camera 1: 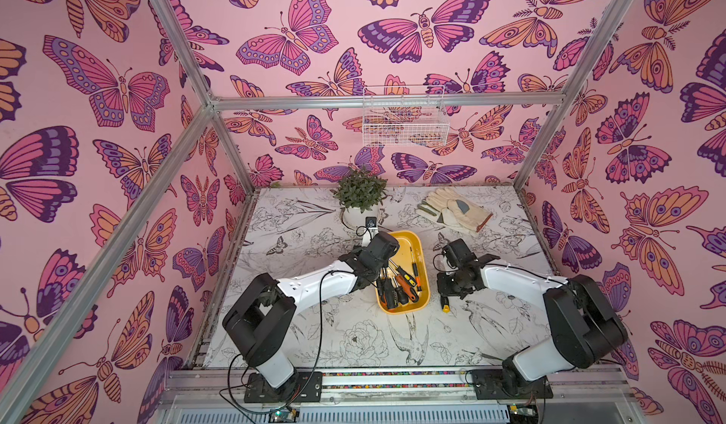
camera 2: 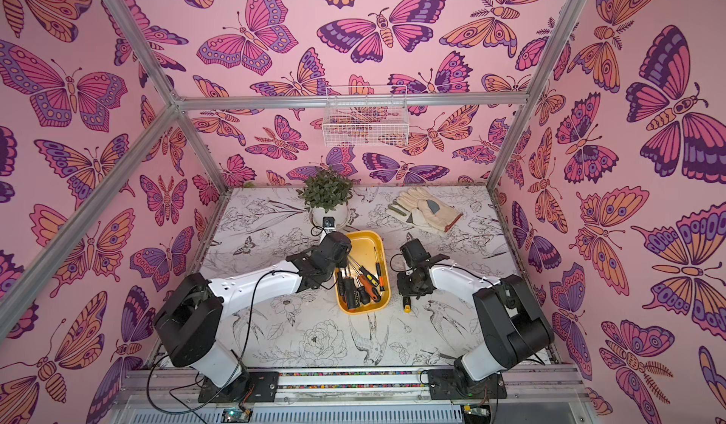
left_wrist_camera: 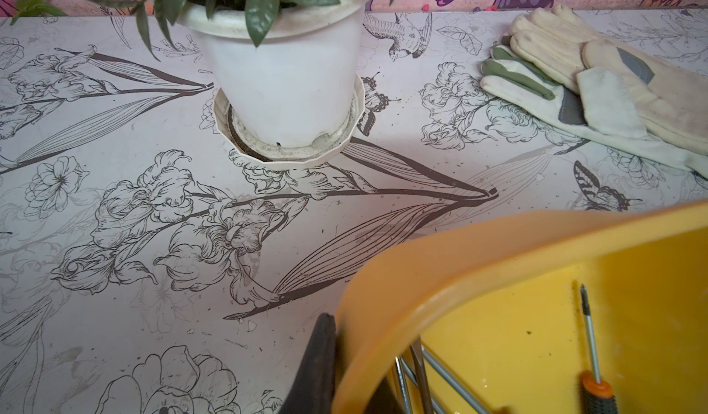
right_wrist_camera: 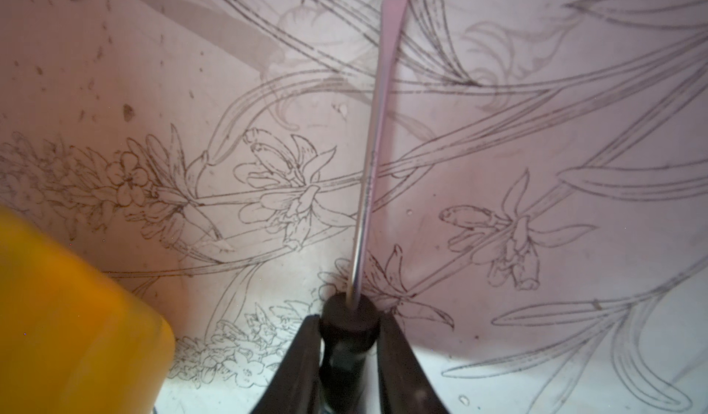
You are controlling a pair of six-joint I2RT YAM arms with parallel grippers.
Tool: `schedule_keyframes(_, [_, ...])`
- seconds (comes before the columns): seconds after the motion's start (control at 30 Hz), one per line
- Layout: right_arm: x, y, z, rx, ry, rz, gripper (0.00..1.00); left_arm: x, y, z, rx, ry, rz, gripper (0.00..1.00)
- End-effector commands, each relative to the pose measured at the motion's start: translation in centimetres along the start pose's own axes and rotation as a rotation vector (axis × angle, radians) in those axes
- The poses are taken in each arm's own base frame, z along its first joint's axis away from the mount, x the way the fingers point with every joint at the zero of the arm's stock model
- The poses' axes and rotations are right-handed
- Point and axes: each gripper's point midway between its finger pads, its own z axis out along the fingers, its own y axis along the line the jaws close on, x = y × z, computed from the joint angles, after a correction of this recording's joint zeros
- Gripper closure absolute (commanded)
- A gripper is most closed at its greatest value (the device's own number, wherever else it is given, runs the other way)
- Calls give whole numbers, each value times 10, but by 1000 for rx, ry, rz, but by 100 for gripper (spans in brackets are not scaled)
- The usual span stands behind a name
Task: Take out the screwdriver from the storage box
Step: Place the screwdriver at the center of the board.
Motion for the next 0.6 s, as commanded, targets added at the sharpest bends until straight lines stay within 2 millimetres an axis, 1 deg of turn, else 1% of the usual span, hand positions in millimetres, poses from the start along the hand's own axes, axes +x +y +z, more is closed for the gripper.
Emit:
schedule_keyframes(0.0, [-6,-2,-3,17,0,9,68,-15,-1,-5,19,-46,-34,100])
schedule_keyframes(0.13, [-6,-2,-4,16,-4,10,62,-15,-1,-4,20,-45,-33,100])
schedule_keyframes(0.33, [-7,-2,-9,13,-23,9,57,-14,-2,-4,20,-43,-33,100])
schedule_keyframes(0.57, [-10,2,-21,-17,-65,20,53,-14,-2,-4,19,-43,-31,100])
